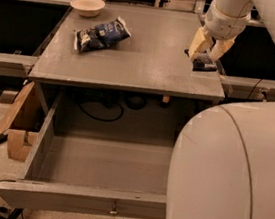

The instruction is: Place rxbar blueberry into top drawer

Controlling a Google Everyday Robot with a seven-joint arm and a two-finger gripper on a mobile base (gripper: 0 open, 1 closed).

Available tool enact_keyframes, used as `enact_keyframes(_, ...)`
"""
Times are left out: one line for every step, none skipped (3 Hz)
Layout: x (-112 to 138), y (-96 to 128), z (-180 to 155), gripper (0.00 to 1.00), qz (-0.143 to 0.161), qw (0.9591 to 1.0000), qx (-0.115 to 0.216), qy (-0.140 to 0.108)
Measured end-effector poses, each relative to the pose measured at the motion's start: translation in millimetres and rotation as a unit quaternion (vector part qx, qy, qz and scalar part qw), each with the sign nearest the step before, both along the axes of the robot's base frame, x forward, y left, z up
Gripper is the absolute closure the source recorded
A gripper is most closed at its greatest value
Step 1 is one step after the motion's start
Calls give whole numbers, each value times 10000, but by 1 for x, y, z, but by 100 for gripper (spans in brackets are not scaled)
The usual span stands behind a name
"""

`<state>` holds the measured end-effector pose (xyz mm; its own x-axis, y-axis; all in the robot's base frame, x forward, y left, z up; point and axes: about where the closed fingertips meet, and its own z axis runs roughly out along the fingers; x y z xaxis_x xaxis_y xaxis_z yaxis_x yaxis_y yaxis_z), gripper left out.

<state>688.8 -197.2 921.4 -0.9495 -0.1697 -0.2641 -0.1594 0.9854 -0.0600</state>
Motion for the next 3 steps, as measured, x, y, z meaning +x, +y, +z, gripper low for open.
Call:
enact_keyframes(-1,1,0,100,17,10000,5,-7)
enact_keyframes(-20,10,-9,100,189,9998,48,-4)
enact_keyframes(-52,32,8,100,459,9978,189,-446)
